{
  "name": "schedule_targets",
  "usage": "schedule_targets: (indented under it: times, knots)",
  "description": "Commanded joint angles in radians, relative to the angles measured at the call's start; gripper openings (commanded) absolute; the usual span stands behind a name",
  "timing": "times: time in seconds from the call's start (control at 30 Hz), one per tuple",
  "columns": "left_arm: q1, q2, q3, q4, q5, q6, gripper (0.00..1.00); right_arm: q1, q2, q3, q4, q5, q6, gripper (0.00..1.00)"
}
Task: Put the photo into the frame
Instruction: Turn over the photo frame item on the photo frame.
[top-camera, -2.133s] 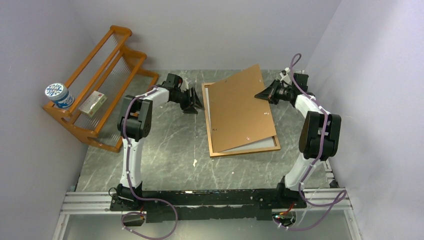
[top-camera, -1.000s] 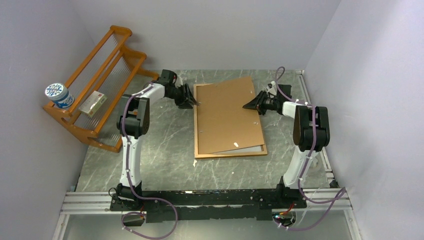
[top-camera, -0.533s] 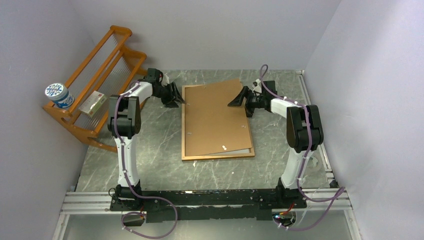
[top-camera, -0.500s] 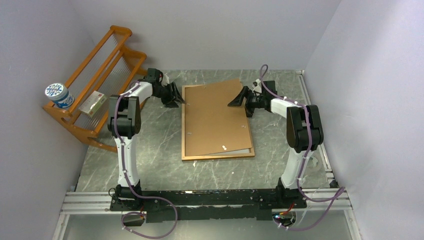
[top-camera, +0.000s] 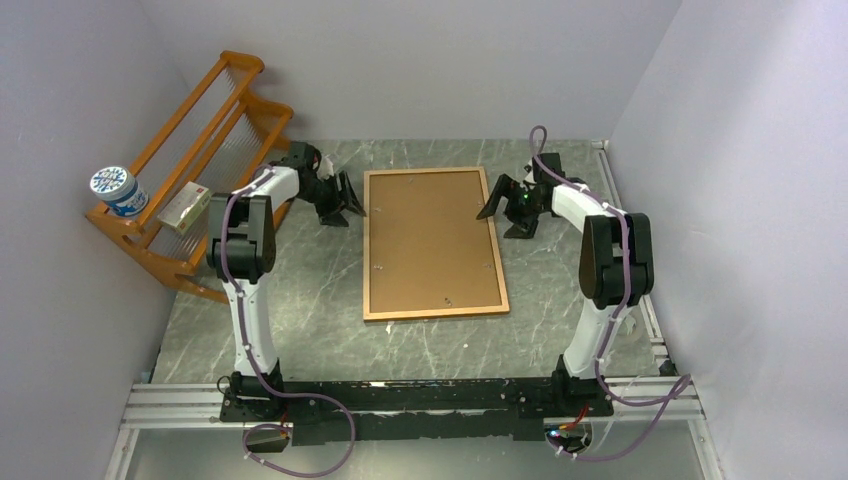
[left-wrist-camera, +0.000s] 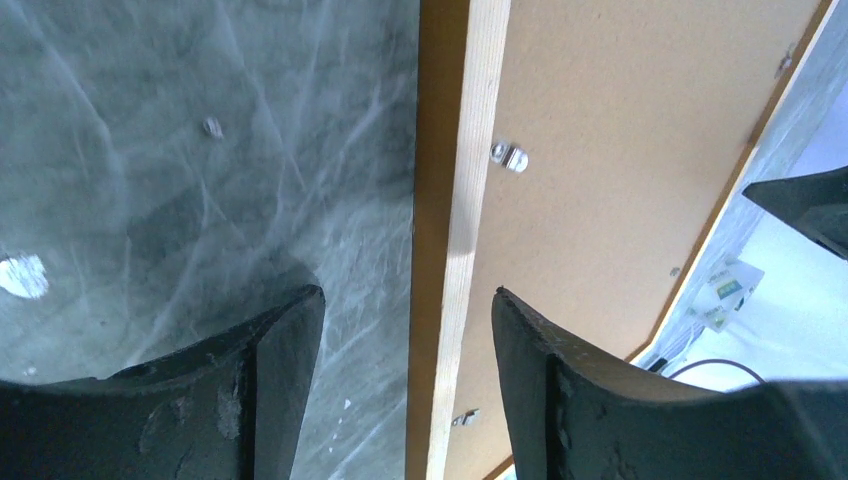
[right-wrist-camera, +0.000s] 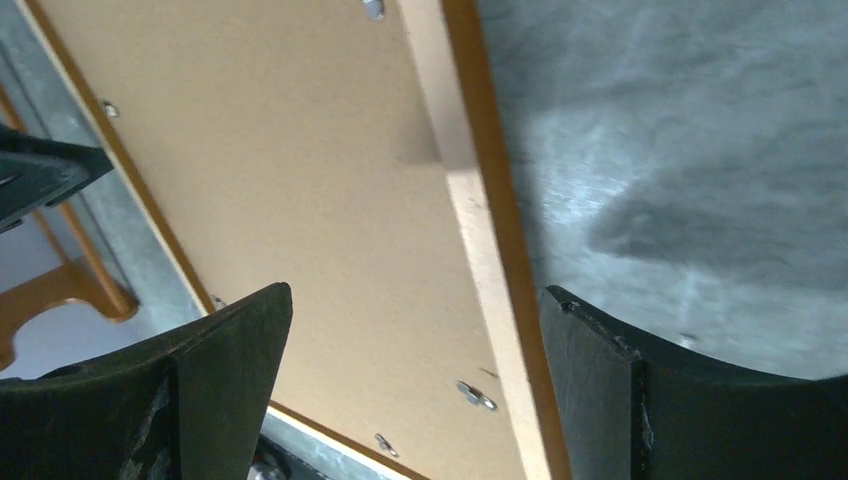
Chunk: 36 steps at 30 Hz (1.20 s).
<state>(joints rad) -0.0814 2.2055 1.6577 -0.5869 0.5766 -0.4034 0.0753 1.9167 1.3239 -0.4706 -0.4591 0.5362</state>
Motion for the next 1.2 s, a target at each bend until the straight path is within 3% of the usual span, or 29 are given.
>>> schedule_targets:
  times: [0.0, 0.23, 0.37, 0.43, 0.73, 1.17]
  knots:
    - [0.005, -0.072, -0.052, 0.0, 0.046, 0.02, 0.68, -0.004, -0.055, -0.029, -0.038, 0.088, -0.059, 0.97]
    - [0.003, -0.089, -0.143, 0.048, 0.095, -0.021, 0.65, 0.038, -0.028, -0.058, -0.029, 0.095, -0.089, 0.94]
    - [0.002, -0.098, -0.171, 0.063, 0.106, -0.032, 0.58, 0.066, -0.026, -0.063, -0.033, 0.123, -0.082, 0.77]
    - [0.002, -0.1, -0.178, 0.06, 0.113, -0.032, 0.53, 0.083, -0.037, -0.064, -0.049, 0.174, -0.088, 0.73]
    - [-0.02, -0.204, -0.309, 0.102, 0.036, -0.042, 0.51, 0.198, -0.113, -0.095, -0.199, 0.362, -0.183, 0.82]
    - [-0.03, -0.214, -0.351, 0.096, -0.006, -0.033, 0.45, 0.242, -0.132, -0.121, -0.26, 0.402, -0.235, 0.71]
